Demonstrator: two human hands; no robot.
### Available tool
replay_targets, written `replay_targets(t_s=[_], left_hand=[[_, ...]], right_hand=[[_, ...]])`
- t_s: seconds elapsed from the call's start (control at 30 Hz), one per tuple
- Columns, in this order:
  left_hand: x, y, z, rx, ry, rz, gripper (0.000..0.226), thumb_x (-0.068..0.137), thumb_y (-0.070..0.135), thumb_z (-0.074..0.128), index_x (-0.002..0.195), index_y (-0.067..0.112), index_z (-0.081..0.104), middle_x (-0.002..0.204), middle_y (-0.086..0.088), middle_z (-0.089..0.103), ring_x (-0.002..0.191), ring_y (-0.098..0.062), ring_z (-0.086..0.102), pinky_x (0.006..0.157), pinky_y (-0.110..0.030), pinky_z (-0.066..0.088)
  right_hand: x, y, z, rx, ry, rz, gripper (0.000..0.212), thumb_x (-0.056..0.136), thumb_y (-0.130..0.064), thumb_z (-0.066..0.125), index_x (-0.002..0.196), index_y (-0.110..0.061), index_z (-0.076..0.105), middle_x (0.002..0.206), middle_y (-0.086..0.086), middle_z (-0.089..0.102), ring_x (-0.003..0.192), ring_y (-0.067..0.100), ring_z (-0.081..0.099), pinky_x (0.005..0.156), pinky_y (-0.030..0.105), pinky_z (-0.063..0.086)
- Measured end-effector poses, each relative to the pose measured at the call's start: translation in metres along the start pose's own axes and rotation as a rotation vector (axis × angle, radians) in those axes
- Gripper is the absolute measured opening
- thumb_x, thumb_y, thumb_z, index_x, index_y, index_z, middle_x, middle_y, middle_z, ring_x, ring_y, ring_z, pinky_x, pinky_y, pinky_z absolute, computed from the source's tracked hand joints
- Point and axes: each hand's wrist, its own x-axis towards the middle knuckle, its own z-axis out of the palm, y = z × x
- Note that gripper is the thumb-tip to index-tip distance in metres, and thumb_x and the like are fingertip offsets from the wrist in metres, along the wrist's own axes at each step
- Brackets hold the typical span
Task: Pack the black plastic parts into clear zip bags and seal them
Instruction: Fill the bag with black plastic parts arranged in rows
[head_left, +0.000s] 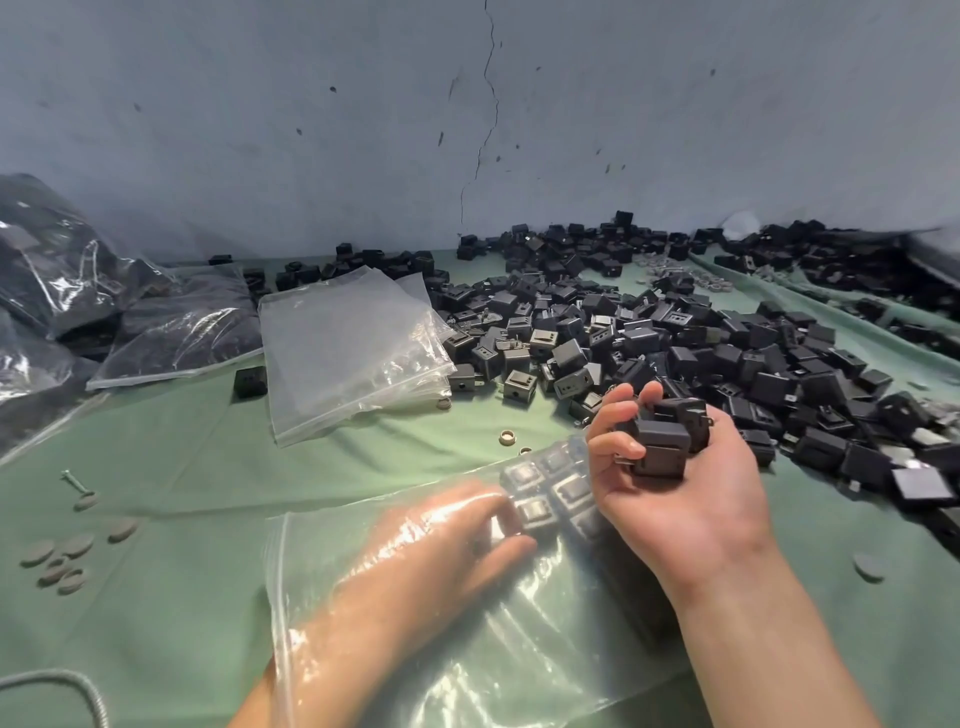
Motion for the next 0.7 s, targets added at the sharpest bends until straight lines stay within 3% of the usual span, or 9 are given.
replay_targets(t_s=[0.07, 0.13, 0.2, 0.27, 0.4, 0.47, 0.53, 0.6, 0.7], left_hand=[[-0.001, 0.006, 0.000, 0.014, 0.044, 0.036, 0.028, 0.085, 0.074, 0.041, 0.091, 0.049, 0.051, 0.084, 0.052, 0.049, 0.065, 0.025, 0.052, 0.052, -0.006, 0.044], [0.000, 0.010, -0.002, 0.050, 0.093, 0.075, 0.031, 0.082, 0.075, 0.037, 0.090, 0.049, 0.052, 0.078, 0.059, 0.041, 0.069, 0.033, 0.044, 0.053, 0.002, 0.037], [0.000, 0.008, -0.002, 0.089, 0.097, 0.080, 0.033, 0.081, 0.076, 0.036, 0.098, 0.053, 0.052, 0.073, 0.043, 0.053, 0.067, 0.030, 0.046, 0.052, -0.004, 0.040], [0.000, 0.003, -0.003, 0.112, 0.049, 0.063, 0.019, 0.087, 0.071, 0.037, 0.101, 0.064, 0.046, 0.072, 0.027, 0.058, 0.066, 0.021, 0.053, 0.058, -0.010, 0.047], [-0.014, -0.004, -0.012, 0.075, 0.086, 0.058, 0.022, 0.098, 0.052, 0.043, 0.119, 0.059, 0.047, 0.087, 0.026, 0.062, 0.078, 0.016, 0.058, 0.069, -0.011, 0.050], [-0.027, -0.002, -0.012, 0.005, 0.213, 0.025, 0.020, 0.100, 0.030, 0.051, 0.113, 0.043, 0.059, 0.087, 0.023, 0.064, 0.072, 0.017, 0.059, 0.064, -0.008, 0.049], [-0.048, -0.007, -0.022, -0.156, 0.299, -0.074, 0.024, 0.096, 0.004, 0.055, 0.095, 0.021, 0.072, 0.075, 0.003, 0.068, 0.056, 0.004, 0.061, 0.050, -0.007, 0.043], [-0.072, -0.022, -0.040, -0.129, 0.311, -0.108, 0.033, 0.093, -0.001, 0.057, 0.075, 0.022, 0.071, 0.071, -0.005, 0.070, 0.060, -0.007, 0.065, 0.051, -0.013, 0.045], [-0.103, -0.039, -0.060, 0.055, 0.458, -0.145, 0.029, 0.092, 0.003, 0.056, 0.071, 0.023, 0.060, 0.062, 0.009, 0.061, 0.058, -0.008, 0.054, 0.057, -0.020, 0.040]], right_hand=[[0.000, 0.001, 0.000, -0.011, 0.000, 0.005, 0.023, 0.094, -0.027, 0.045, 0.084, -0.017, 0.063, 0.091, 0.004, 0.062, 0.062, 0.014, 0.057, 0.042, 0.019, 0.040], [-0.001, 0.002, 0.000, -0.026, 0.005, 0.005, 0.022, 0.094, -0.026, 0.045, 0.085, -0.017, 0.063, 0.092, 0.004, 0.062, 0.062, 0.014, 0.056, 0.042, 0.019, 0.040], [-0.003, 0.004, -0.001, -0.040, 0.008, 0.008, 0.022, 0.093, -0.026, 0.046, 0.084, -0.017, 0.063, 0.094, 0.003, 0.061, 0.062, 0.013, 0.056, 0.042, 0.019, 0.040], [-0.005, 0.005, -0.003, -0.038, 0.011, 0.010, 0.021, 0.092, -0.026, 0.047, 0.084, -0.017, 0.064, 0.096, 0.003, 0.061, 0.063, 0.013, 0.057, 0.043, 0.019, 0.042], [-0.010, 0.010, -0.007, -0.005, 0.013, 0.008, 0.018, 0.092, -0.026, 0.050, 0.086, -0.016, 0.064, 0.102, 0.003, 0.062, 0.069, 0.016, 0.062, 0.052, 0.023, 0.053], [-0.015, 0.014, -0.009, 0.022, 0.007, -0.011, 0.016, 0.090, -0.024, 0.053, 0.087, -0.014, 0.065, 0.102, 0.005, 0.063, 0.075, 0.018, 0.064, 0.062, 0.027, 0.058], [-0.021, 0.021, -0.011, 0.046, -0.014, -0.014, 0.014, 0.088, -0.021, 0.056, 0.087, -0.011, 0.066, 0.099, 0.010, 0.065, 0.077, 0.021, 0.066, 0.070, 0.033, 0.061], [-0.027, 0.028, -0.013, 0.051, -0.047, -0.002, 0.013, 0.085, -0.021, 0.058, 0.089, -0.010, 0.066, 0.096, 0.014, 0.066, 0.077, 0.024, 0.068, 0.071, 0.037, 0.062], [-0.036, 0.038, -0.016, 0.048, -0.096, 0.008, 0.015, 0.081, -0.021, 0.061, 0.092, -0.012, 0.066, 0.100, 0.013, 0.065, 0.078, 0.026, 0.069, 0.076, 0.041, 0.061]])
